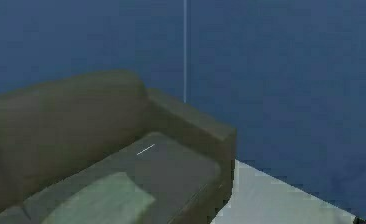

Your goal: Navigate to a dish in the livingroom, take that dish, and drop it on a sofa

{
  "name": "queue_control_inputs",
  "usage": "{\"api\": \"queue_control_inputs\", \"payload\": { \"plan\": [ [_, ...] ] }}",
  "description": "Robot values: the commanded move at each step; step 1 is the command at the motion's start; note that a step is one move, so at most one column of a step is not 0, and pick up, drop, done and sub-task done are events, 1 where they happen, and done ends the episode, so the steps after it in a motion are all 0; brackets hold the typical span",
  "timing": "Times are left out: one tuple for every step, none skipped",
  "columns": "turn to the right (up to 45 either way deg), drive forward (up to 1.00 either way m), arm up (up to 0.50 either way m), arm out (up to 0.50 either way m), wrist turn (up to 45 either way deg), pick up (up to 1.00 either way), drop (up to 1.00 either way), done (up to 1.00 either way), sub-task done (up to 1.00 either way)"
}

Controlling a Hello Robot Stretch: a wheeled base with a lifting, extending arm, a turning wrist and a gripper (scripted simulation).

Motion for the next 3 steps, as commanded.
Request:
{"api": "queue_control_inputs", "payload": {
  "plan": [
    [-45.0, 0.0, 0.0, 0.0, 0.0, 0.0, 0.0, 0.0, 0.0],
    [-45.0, 0.0, 0.0, 0.0, 0.0, 0.0, 0.0, 0.0, 0.0],
    [-45.0, 0.0, 0.0, 0.0, 0.0, 0.0, 0.0, 0.0, 0.0]
  ]
}}
